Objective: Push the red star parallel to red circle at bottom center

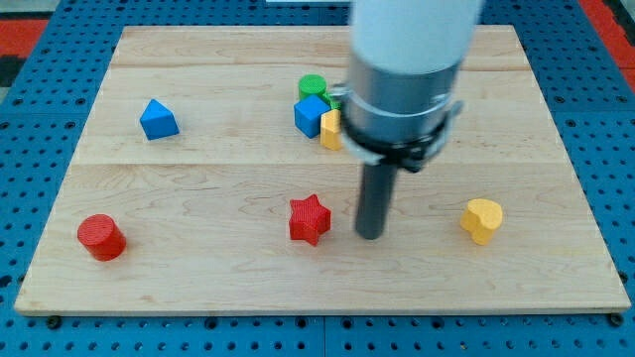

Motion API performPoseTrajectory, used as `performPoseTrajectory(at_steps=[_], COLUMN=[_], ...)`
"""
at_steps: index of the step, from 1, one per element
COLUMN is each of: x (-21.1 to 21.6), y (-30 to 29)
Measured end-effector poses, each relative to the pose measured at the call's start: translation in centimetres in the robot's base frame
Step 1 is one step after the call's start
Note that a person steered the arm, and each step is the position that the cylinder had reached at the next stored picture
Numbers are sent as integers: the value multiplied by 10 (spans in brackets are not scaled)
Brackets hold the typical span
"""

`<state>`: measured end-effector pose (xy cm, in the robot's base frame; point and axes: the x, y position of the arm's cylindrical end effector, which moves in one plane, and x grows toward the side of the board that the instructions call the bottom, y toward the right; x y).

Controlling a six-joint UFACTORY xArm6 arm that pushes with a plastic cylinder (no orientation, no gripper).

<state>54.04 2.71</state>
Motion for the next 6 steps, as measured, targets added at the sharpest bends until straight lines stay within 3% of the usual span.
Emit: performPoseTrajectory(at_steps=[3, 5, 6], x=[-46, -18, -27], y=[-110, -145, -171])
